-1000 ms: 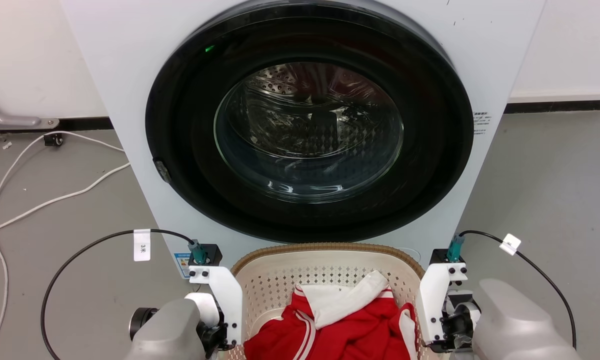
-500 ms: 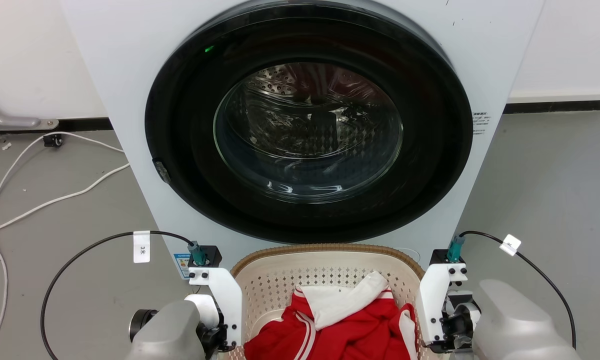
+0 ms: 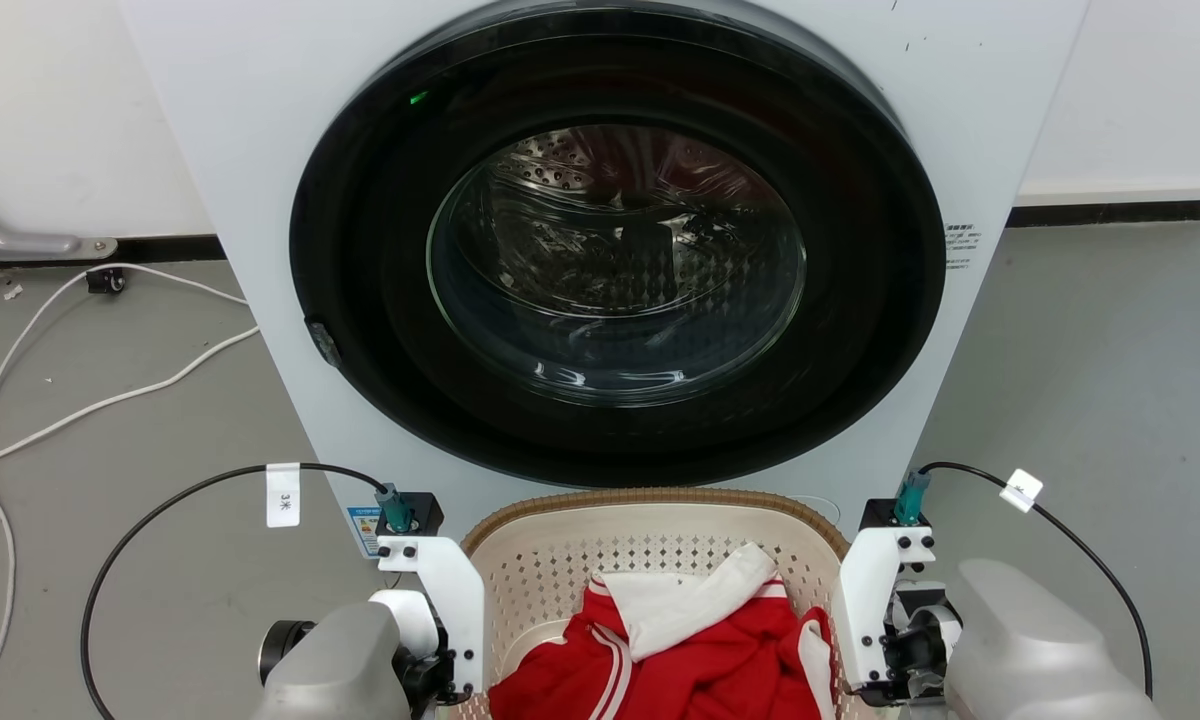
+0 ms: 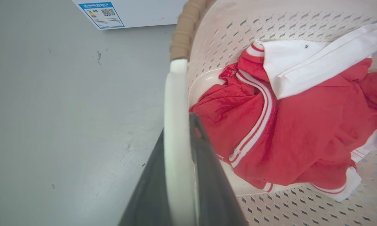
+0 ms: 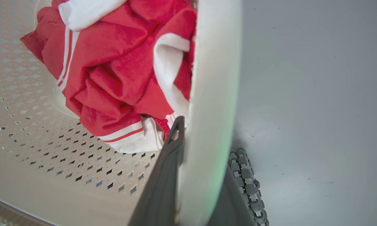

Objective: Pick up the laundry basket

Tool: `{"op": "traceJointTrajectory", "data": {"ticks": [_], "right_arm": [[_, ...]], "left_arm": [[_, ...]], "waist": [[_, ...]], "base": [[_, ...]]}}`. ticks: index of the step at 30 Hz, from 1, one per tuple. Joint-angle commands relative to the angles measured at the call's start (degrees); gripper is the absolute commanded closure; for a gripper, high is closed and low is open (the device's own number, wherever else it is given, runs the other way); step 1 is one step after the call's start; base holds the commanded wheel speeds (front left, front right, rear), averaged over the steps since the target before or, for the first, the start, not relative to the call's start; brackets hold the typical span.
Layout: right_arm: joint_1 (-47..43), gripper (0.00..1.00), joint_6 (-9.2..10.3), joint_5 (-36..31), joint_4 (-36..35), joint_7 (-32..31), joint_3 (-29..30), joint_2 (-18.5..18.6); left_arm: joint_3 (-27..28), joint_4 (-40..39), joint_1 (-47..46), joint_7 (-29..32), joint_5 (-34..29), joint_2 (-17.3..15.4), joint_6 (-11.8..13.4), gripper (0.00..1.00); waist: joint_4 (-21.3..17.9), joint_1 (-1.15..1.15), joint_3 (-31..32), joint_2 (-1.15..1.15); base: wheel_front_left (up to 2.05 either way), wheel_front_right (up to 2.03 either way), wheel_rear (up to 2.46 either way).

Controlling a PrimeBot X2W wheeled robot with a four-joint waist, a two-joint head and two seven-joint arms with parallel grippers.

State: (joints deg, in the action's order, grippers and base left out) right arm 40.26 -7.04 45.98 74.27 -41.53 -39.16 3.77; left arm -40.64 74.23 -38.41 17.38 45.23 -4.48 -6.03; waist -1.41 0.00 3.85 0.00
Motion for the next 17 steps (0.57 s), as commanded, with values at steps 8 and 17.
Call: {"op": "traceJointTrajectory", "data": {"ticks": [8,17], "right_arm": [[0.47,1.00,-0.82,-0.38,-0.74,0.32,0.73,-1.67],[-0.04,1.00,-0.83,-0.71,-0.74,0.41,1.25,-1.67]], "left_arm": [[-0.59,-0.66,0.75,-0.41,0.52,1.57,-0.54,1.00],[-0.87,-0.66,0.88,-0.42,0.83,1.60,-0.52,1.00]], "waist": [[0.07,0.00,0.10,0.00],[0.08,0.00,0.21,0.00]], "base": [[0.00,0.00,0.00],[0.00,0.00,0.00]]}}
